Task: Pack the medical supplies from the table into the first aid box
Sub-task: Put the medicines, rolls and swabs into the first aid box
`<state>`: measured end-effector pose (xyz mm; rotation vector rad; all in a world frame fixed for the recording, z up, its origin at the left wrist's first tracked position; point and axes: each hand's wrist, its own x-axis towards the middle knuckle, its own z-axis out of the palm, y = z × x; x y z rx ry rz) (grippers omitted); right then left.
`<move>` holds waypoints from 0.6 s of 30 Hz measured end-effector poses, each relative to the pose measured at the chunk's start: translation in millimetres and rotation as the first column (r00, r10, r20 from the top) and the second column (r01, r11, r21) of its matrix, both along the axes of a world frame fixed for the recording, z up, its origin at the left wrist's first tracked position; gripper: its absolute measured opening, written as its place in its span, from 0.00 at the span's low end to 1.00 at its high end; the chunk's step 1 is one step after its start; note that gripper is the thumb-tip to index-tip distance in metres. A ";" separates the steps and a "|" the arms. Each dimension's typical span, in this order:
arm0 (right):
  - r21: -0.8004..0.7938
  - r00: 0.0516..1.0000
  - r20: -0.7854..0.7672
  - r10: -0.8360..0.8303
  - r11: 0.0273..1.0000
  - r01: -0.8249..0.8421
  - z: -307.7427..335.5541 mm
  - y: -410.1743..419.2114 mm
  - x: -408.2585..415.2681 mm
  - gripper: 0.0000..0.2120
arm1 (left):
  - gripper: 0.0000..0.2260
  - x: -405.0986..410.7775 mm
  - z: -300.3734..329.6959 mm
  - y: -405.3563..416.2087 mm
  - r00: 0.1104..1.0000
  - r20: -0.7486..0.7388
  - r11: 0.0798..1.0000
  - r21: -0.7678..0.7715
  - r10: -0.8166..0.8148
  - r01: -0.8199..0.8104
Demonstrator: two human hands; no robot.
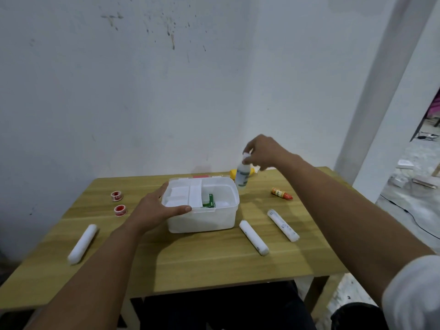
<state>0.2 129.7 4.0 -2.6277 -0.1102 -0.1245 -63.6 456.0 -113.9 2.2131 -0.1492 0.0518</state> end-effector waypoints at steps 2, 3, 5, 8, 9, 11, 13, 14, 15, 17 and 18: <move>0.045 0.997 0.077 0.012 0.999 -0.016 27.0 5.1 -1.0 0.12 | 0.51 0.8 1.7 -1.0 1.000 0.005 1.000 0.004 -0.008 0.008; 0.057 0.995 0.099 0.027 0.998 -0.033 37.8 10.1 -2.2 0.13 | 0.52 0.8 2.7 -2.4 1.000 0.008 1.000 -0.003 -0.012 0.012; 0.063 0.994 0.090 0.068 0.995 -0.074 49.4 22.7 -4.2 0.13 | 0.51 3.1 1.3 -4.8 1.000 0.010 1.000 -0.015 -0.012 0.012; 0.052 0.993 -0.030 0.115 0.992 -0.114 40.4 43.3 -3.6 0.13 | 0.45 7.1 -0.8 -7.1 1.000 0.014 1.000 -0.027 -0.009 0.010; 0.039 0.990 -0.067 0.121 0.992 -0.119 32.2 49.3 -2.4 0.14 | 0.41 8.4 -0.1 -7.3 1.000 0.013 0.999 -0.036 -0.015 0.015; -0.013 0.985 -0.115 0.125 0.992 -0.127 11.5 59.2 0.7 0.16 | 0.36 10.9 0.8 -7.5 1.000 0.012 0.999 -0.042 -0.020 0.020; -0.077 0.984 -0.134 0.115 0.989 -0.126 -11.1 66.1 3.4 0.17 | 0.39 14.4 1.1 -7.4 1.000 0.020 0.999 -0.036 -0.022 0.023; -0.106 0.984 -0.142 0.104 0.987 -0.120 -22.0 68.0 5.5 0.17 | 0.41 17.3 0.5 -7.3 1.000 0.021 0.999 -0.026 -0.020 0.021; -0.130 0.984 -0.149 0.095 0.985 -0.115 -31.6 69.2 8.0 0.17 | 0.42 20.3 0.5 -7.2 1.000 0.022 1.000 -0.018 -0.022 0.022; -0.154 0.985 -0.148 0.086 0.982 -0.109 -44.9 68.8 13.9 0.19 | 0.43 25.3 1.0 -7.2 0.999 0.023 1.000 -0.009 -0.026 0.026; -0.132 0.985 -0.153 0.084 0.986 -0.105 -48.2 67.2 17.9 0.21 | 0.45 27.9 0.8 -6.6 0.999 0.025 1.000 -0.005 -0.026 0.026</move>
